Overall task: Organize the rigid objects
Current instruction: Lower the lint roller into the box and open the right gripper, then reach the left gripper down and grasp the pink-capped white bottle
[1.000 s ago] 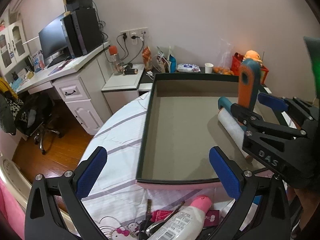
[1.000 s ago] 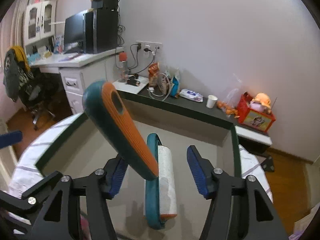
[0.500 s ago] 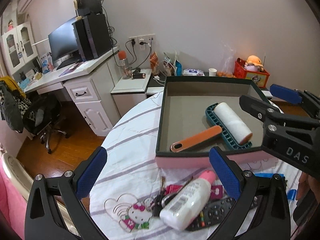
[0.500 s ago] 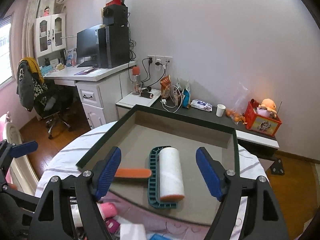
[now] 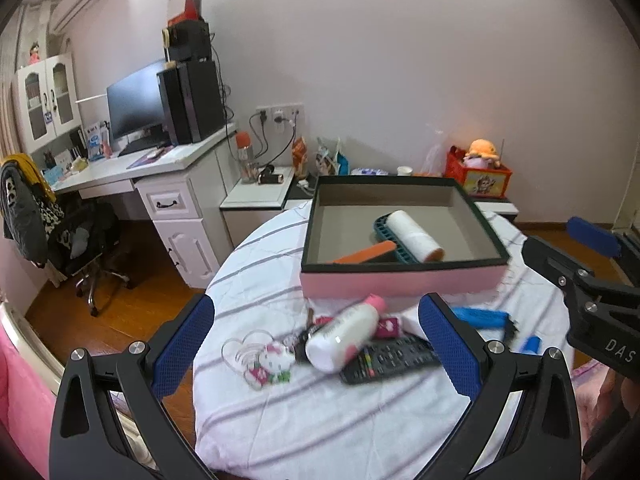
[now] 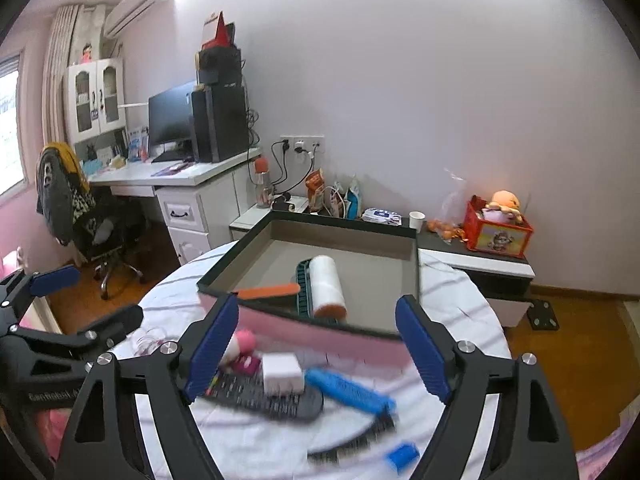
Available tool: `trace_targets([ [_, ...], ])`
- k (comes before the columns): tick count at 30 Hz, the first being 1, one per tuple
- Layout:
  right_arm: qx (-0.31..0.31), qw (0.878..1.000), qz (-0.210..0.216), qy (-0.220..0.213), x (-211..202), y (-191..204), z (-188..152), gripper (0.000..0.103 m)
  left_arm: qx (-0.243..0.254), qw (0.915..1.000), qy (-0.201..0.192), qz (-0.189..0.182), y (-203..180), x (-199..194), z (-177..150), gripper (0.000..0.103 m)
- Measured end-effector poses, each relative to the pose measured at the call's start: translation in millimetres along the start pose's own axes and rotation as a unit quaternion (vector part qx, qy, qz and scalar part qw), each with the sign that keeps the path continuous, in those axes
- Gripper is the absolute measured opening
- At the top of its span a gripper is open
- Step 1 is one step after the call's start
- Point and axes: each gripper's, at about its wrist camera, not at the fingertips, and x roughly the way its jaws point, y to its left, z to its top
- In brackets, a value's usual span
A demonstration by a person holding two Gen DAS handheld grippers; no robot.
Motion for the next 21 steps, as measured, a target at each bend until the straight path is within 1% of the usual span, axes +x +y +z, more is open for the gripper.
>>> trace_targets([
  [4,0.015,1.0,-0.01,-0.008,-33,-4,-17,0.086,0.002,0.9999,-0.016,-0.006,0,-31,-14,0.103],
  [6,0.019,1.0,-0.018,-0.008,-45,-6,-24,0.09,0.0,0.9996,-0.026,-0.007,0,-45,-20,0.103],
  [8,0.017,0.999,-0.029,-0.005,-56,-7,-32,0.103,-0.001,0.9994,-0.033,-0.013,-1,-57,-26,0.103],
  [11,0.019,0.999,-0.032,-0.015,-74,-7,-43,0.103,0.007,0.9991,-0.036,-0.021,-4,-69,-33,0.103],
  [21,0.024,0.999,-0.04,-0.028,-106,-10,-56,0.103,0.025,0.9987,-0.042,-0.011,-15,-90,-46,0.103],
])
